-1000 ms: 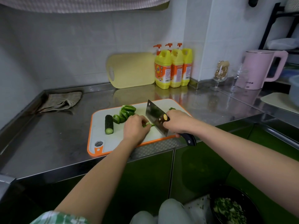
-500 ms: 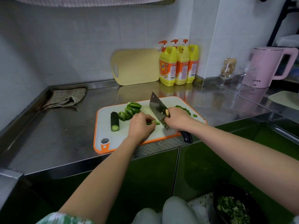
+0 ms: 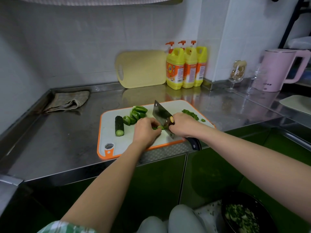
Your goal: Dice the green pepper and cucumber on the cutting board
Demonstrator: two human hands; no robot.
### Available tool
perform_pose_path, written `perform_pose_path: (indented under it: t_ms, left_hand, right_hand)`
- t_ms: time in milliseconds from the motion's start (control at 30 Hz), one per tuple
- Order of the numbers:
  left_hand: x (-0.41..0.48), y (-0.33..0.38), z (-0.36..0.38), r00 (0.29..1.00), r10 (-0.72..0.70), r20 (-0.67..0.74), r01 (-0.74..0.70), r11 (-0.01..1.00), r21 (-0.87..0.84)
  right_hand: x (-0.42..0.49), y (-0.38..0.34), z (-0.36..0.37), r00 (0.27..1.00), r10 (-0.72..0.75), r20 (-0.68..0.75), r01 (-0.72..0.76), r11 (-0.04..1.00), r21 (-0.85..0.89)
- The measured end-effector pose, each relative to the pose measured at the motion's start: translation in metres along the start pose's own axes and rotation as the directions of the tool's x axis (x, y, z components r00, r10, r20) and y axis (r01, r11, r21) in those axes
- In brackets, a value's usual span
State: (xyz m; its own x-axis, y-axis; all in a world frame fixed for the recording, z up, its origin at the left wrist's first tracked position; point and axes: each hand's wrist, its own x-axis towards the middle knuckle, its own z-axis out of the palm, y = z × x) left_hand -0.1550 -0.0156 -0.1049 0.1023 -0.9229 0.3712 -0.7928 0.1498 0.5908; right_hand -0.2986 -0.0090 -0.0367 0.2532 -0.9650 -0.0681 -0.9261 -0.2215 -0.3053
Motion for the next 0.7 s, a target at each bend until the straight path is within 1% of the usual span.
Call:
perform_pose_path:
  t_ms: [167,267,467,567,700]
  left_hand:
    - [-0.001,-0.002,0.0,1.0,-0.01,0.001,0.01,1.0,-0.02]
    - [-0.001,-0.001,-0.001,1.0,-0.02,-0.012,0.019,0.999,-0.032]
    - [-0.002,-0.001,-0.002,0.999,-0.024,-0.026,0.024,0.999,-0.025]
    - [-0.003,0.0,-0.003,0.999,-0.018,-0.033,0.017,0.999,-0.03]
    - [-0.003,0.0,-0.004,1.0,-0.017,-0.019,0.016,0.999,-0.043]
  right_hand:
    - [0.011,0.005,0.01,0.995,0.035,-0.092,-0.018,0.984,0.174]
    - [0.009,0.008,0.003,0.995,0.023,-0.096,-0.001,0.975,0.222]
    - [-0.004,0.004,-0.007,0.999,-0.007,0.035,0.003,0.993,0.116]
    - [-0.003,0.002,-0.002,0.999,-0.02,0.035,0.017,0.996,0.087]
    - [0.005,-0.002,0.003,1.0,0.0,0.017,-0.001,0.998,0.064]
